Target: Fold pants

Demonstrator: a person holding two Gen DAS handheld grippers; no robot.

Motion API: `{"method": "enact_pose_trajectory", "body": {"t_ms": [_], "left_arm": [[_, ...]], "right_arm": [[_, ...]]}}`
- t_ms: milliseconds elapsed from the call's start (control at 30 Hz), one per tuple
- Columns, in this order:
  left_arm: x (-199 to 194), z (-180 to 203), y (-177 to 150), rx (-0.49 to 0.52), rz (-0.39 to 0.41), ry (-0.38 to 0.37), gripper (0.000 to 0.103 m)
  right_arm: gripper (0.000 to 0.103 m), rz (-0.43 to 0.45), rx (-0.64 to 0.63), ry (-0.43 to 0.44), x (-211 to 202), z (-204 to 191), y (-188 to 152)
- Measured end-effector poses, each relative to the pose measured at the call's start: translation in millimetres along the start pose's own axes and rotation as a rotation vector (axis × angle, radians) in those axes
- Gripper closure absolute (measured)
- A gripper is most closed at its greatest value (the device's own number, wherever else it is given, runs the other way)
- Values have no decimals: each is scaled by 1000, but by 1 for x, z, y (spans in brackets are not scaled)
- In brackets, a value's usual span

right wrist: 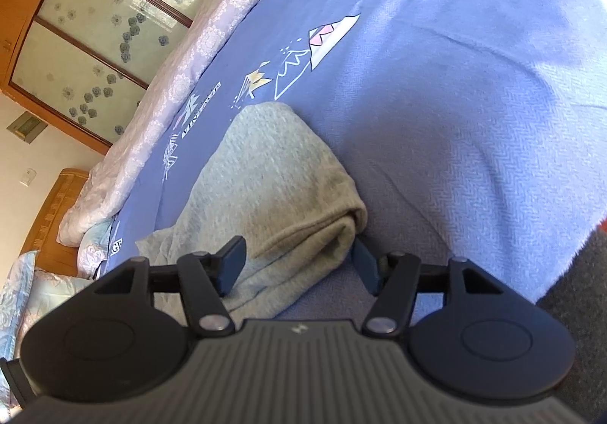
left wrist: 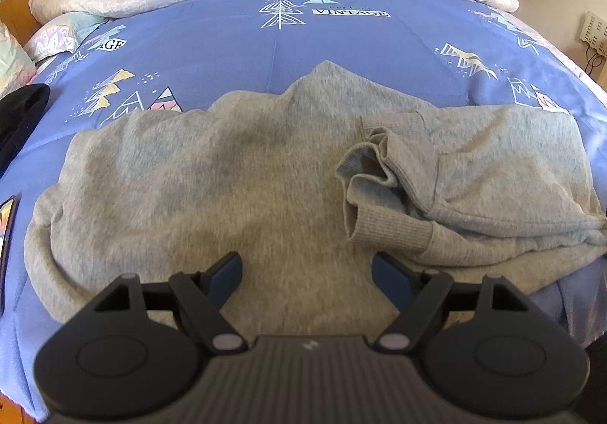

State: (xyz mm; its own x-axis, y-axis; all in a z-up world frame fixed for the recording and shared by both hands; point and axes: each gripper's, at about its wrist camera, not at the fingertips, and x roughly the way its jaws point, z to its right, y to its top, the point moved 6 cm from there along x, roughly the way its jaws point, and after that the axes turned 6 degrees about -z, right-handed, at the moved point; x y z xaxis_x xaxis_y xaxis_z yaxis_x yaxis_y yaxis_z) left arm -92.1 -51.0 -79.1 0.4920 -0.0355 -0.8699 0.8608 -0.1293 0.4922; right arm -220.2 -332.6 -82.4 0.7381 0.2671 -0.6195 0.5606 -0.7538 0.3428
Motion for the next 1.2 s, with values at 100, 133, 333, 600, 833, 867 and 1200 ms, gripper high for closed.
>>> {"method": "enact_pose_trajectory", "body": {"t_ms": [100,133,333,600,833,867,1200], "left_arm": [[1,1,0,5,-3,7,24],[1,2,0,7,-4,10,24],[1,3,0,14,-9,19,22],[-26,-10,17,-24,30,-6,24],[-55,33,73,76,97,-127,24],[-53,47,80,105,91,-152,24],[-16,194,110,391,-49,-258,14]], "right_arm": [[39,-1,0,5,4,-1,3],[39,-2,-8,4,6,-3,4],[38,-25,-43,30,14,-15,0],[40,-38,29,88,6,1,1],[39,3,81,104,-9,16,9],[39,2,82,108,-8,16,9],[80,30,-260,-22,14,-24,-3]]}}
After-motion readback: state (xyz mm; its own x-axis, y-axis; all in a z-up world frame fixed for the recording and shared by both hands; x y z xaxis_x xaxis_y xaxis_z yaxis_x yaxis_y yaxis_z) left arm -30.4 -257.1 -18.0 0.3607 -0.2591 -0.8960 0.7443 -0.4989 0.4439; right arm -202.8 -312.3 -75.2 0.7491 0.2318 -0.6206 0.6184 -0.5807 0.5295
